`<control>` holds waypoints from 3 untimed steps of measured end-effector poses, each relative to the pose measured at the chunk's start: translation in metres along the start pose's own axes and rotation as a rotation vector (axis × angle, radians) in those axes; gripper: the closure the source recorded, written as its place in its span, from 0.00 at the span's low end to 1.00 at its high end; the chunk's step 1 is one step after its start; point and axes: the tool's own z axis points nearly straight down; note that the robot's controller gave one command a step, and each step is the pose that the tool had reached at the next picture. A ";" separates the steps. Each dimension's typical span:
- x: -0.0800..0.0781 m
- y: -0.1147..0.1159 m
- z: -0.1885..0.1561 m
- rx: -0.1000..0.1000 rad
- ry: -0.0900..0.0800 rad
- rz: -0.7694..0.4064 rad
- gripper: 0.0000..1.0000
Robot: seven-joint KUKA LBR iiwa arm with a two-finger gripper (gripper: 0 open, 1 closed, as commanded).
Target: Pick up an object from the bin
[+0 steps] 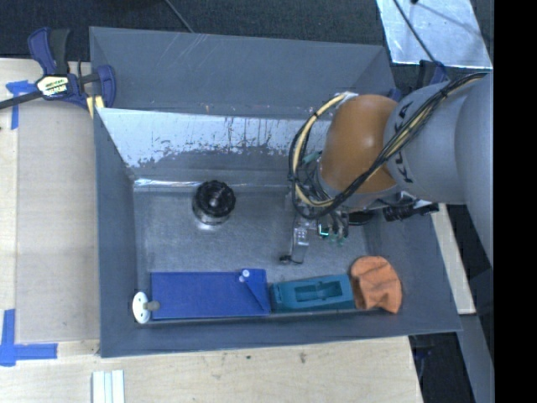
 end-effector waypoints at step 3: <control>-0.010 -0.079 -0.017 0.001 -0.003 -0.170 1.00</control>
Offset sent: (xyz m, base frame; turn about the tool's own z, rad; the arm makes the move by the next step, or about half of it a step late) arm -0.0181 -0.0497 0.1843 -0.1042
